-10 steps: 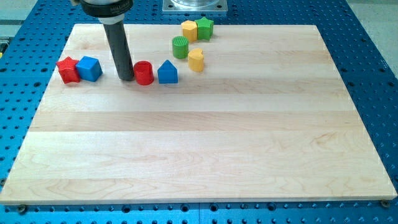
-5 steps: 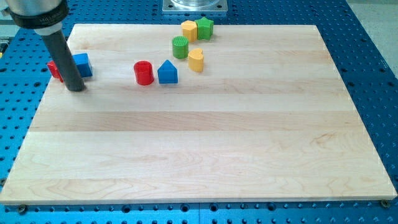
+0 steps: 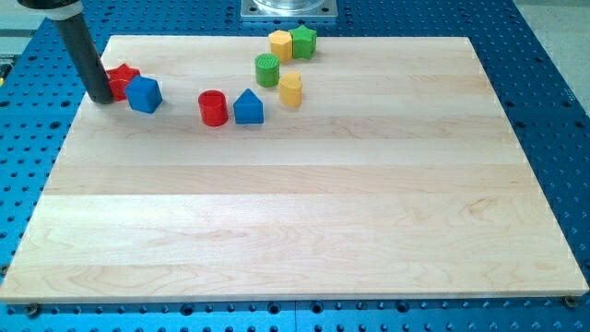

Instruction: Move the red blocks into the triangle

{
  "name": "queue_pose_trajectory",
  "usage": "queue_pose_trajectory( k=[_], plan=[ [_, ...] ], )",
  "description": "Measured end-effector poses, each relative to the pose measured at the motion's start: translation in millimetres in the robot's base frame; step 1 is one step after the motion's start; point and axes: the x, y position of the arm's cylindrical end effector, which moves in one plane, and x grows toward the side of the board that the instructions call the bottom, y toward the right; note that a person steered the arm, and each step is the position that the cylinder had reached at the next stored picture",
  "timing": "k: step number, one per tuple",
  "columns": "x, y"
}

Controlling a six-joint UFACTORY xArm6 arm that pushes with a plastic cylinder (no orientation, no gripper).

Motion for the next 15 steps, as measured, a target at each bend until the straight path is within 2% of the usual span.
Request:
queue_pose_trajectory(
  k=[1, 2, 6, 10, 11, 14, 15],
  plan=[
    [-8.6, -4.7],
    [-37.1, -11.5],
    [-20.0, 52.4],
    [-36.7, 57.6],
    [-36.7, 36.5],
    [14.6, 54.2],
    [12.9, 68.0]
  ],
)
